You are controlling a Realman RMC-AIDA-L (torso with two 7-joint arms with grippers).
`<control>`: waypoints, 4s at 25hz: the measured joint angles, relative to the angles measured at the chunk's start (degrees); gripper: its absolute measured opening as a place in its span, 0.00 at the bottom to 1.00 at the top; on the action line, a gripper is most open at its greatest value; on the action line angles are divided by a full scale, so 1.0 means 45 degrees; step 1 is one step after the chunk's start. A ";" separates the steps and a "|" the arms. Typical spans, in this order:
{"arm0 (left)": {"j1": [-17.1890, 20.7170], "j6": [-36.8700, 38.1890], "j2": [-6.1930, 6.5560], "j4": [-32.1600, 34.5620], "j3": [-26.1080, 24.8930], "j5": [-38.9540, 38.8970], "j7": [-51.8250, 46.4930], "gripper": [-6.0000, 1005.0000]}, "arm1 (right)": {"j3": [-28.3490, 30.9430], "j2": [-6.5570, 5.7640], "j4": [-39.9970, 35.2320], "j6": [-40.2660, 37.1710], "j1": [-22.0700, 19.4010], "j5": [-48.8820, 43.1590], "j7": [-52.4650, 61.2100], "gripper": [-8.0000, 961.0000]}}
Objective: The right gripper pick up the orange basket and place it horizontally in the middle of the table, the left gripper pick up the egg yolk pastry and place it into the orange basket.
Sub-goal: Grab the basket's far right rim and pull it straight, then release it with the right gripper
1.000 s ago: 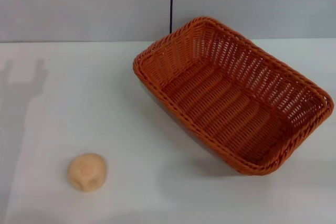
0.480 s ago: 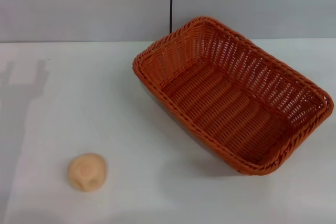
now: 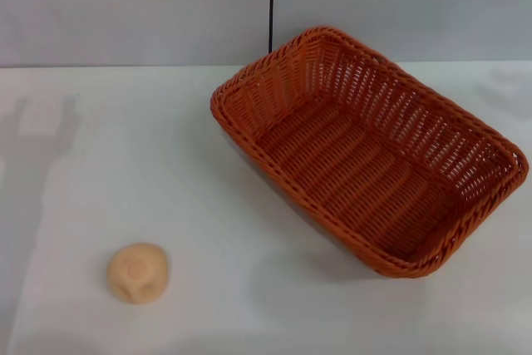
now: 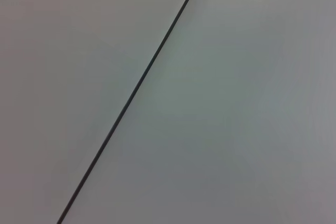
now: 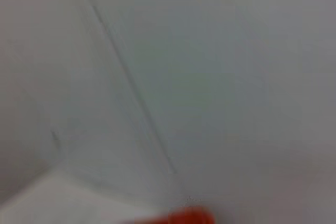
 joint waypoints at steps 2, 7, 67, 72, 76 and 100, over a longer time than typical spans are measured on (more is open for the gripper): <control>0.0037 0.0000 0.0001 0.0000 0.0046 0.0000 0.0001 0.84 | -0.0727 -0.0078 0.0034 0.0050 0.0689 -0.1287 0.0150 0.67; 0.0152 -0.0003 -0.0007 -0.0001 0.0128 -0.0002 0.0005 0.84 | -0.1320 0.0093 0.0065 0.0217 0.1364 -0.2362 0.0374 0.69; 0.0437 -0.0104 -0.0012 -0.0102 0.0440 -0.0002 0.0015 0.84 | -0.5005 0.1428 0.2029 0.3612 0.1419 -0.3596 0.0743 0.20; 0.0435 -0.0117 -0.0012 -0.0095 0.0413 -0.0002 0.0015 0.84 | -0.4822 0.1308 0.1152 0.3039 0.0798 -0.2029 0.0728 0.20; 0.0418 -0.0124 -0.0013 -0.0090 0.0382 -0.0002 0.0015 0.84 | -0.4573 0.1083 0.1032 0.2715 0.0523 -0.0910 0.0620 0.19; 0.0144 -0.0180 -0.0013 -0.0040 0.0445 -0.0016 0.0016 0.84 | -0.3398 0.0033 -0.1040 -0.2889 0.1868 0.0382 -0.2544 0.18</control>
